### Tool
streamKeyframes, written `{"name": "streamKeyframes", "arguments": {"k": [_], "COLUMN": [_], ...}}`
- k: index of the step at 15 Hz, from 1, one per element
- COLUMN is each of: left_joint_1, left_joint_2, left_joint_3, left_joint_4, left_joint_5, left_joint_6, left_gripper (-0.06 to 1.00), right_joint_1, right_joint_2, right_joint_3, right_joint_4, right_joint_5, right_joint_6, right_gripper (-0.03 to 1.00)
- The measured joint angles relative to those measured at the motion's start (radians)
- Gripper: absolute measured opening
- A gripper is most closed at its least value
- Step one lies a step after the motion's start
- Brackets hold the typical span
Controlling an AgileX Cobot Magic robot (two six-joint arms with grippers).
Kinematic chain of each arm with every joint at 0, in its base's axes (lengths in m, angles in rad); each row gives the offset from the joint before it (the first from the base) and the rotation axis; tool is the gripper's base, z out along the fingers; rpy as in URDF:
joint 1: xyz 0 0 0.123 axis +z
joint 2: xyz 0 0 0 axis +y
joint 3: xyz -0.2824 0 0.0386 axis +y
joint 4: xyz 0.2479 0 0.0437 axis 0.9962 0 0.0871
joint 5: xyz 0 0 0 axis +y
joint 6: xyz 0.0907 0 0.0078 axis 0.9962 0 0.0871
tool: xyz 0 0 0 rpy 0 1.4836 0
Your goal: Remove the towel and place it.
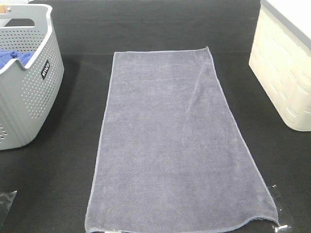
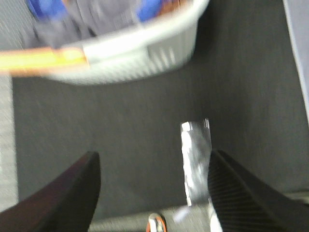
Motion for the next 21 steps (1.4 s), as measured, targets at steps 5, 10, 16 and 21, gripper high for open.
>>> {"name": "streamKeyframes", "arguments": {"k": [5,10,16,21], "left_joint_1": [0.000,0.000,0.000,0.000], "left_joint_2": [-0.370,-0.575,-0.628,-0.628], "left_joint_3": [0.379,0.428,0.454,0.468], "left_joint_4": [-0.145,-0.237,-0.255,-0.317], "left_joint_5": [0.005,-0.094,-0.193,-0.181], "left_joint_6": [0.020,0.157,0.273,0.348], "left_gripper": [0.62,0.62,0.62,0.62], "right_joint_1": [0.000,0.000,0.000,0.000], "right_joint_2": [-0.311,-0.578,-0.923,-0.977], "right_joint_3": [0.371,0.416,0.431,0.432], "right_joint_4": [0.001,0.007,0.025,0.025], "right_joint_5": [-0.029,-0.136,-0.151,-0.151], "right_joint_6": [-0.001,-0.033,-0.057,-0.057], "right_gripper": [0.79,0.79,0.79,0.79]}}
